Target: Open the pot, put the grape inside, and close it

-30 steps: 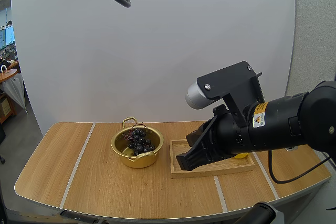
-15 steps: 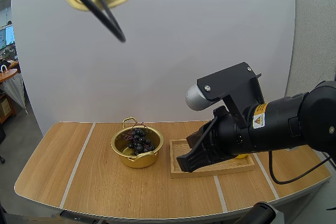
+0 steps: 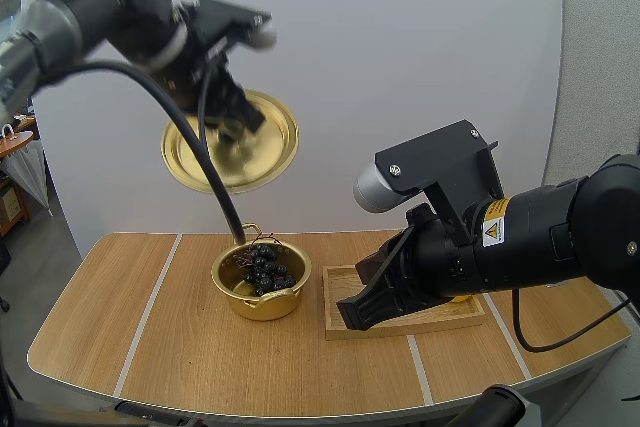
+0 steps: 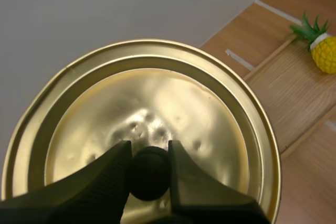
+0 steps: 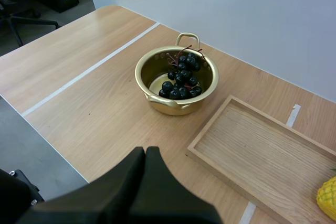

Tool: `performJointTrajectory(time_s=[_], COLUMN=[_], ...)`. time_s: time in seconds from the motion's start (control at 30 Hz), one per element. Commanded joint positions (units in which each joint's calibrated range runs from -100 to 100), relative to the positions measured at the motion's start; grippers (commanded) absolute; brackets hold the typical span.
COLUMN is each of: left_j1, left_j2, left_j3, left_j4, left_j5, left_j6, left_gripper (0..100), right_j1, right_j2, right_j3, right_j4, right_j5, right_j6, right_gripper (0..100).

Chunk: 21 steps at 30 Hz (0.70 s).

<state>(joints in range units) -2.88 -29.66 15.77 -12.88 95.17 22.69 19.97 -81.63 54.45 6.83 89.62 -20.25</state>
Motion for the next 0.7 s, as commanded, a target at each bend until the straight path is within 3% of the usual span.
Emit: performJointTrajectory(time_s=[0.0, 0.3, 0.67], left_j1=[-0.12, -0.12, -0.12], left_j2=[2.59, 15.21, 25.27], left_j3=[3.75, 6.46, 6.63], left_j4=[-1.60, -5.72, -6.10], left_j5=[-6.66, -11.93, -17.12], left_j6=[1.62, 5.37, 6.95], left_gripper=[0, 0, 0], right_j1=[-0.45, -0.84, -1.44], right_j2=[-0.43, -0.43, -0.43], right_j3=[0.09, 0.09, 0.09], right_j4=[-0.25, -0.25, -0.25], right_j5=[0.22, 1.28, 1.28], right_j6=[0.21, 0.21, 0.21], right_gripper=[0, 0, 0])
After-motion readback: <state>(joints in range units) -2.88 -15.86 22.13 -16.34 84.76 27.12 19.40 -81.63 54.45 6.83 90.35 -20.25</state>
